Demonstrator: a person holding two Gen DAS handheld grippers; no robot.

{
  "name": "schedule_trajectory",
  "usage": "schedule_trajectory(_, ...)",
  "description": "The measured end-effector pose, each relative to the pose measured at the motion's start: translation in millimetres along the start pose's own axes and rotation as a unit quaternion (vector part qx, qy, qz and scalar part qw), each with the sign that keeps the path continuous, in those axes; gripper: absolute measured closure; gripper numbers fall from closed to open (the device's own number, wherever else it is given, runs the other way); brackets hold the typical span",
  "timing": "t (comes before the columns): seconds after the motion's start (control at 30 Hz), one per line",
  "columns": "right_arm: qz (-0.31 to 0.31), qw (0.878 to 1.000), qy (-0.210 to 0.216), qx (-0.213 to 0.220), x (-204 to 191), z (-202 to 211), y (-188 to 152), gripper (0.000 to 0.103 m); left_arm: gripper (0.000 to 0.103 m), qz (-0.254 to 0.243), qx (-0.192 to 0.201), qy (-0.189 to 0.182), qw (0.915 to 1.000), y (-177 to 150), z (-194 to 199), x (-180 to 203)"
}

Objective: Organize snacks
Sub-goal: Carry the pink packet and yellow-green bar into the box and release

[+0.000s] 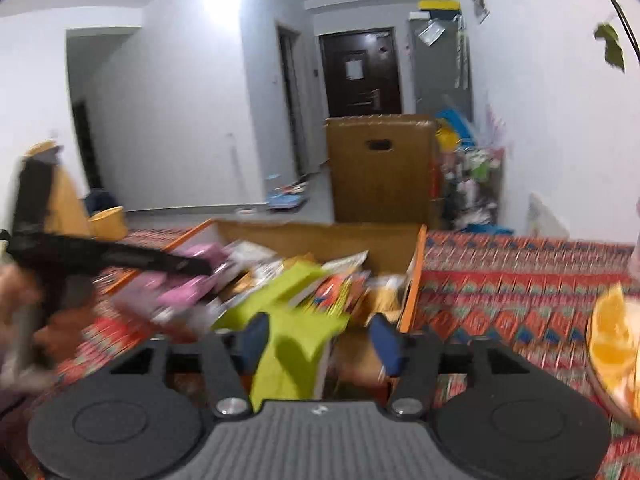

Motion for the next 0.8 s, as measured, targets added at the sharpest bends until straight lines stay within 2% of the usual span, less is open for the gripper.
schedule_trajectory(0.1,-0.01,1.0,0.001,-0.027,-2,2,-27,0.041,0.04,0.003,-0.005,0.011,0.9999,-2,-3,-5)
schedule_trajectory(0.17,-0.003,0.999,-0.019,-0.026,-9,-6,-36,0.037,0.04,0.004,0.002,0.015,0.9999,-2,-1,-6)
schedule_trajectory(0.23,0.001,1.0,-0.025,-0.019,-17,-12,-38,0.038,0.04,0.0,0.004,0.012,0.9999,-1,2,-3)
schedule_trajectory(0.3,0.006,0.999,-0.025,-0.02,-28,-18,-40,0.043,0.04,-0.001,0.01,0.012,0.9999,1,6,-3)
schedule_trajectory(0.33,0.012,0.999,-0.03,-0.024,-30,-21,-42,0.056,0.04,-0.001,0.012,0.014,0.9998,2,7,-4)
schedule_trajectory(0.37,0.019,0.999,-0.039,-0.029,-33,-24,-46,0.064,0.04,0.0,0.014,0.016,0.9998,3,7,-5)
schedule_trajectory(0.47,0.023,0.998,-0.039,-0.034,-33,-27,-49,0.067,0.04,0.005,0.017,0.015,0.9997,6,11,-6)
schedule_trajectory(0.63,0.025,0.999,-0.034,-0.006,-37,-4,-23,0.068,0.04,-0.003,0.025,0.012,0.9996,9,17,-3)
schedule_trajectory(0.8,-0.003,1.0,-0.029,0.011,-24,-19,30,0.068,0.04,0.005,0.029,0.002,0.9996,18,10,0)
Point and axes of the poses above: each gripper's, at about its wrist camera, not at the fingertips, and z roughly against the way its jaws point, x to its right, y to its top, the point moved 9 cm from there along -z, roughly the way its jaws point, and after that the axes turned 8 degrees about -y, right-handed, at the moved point
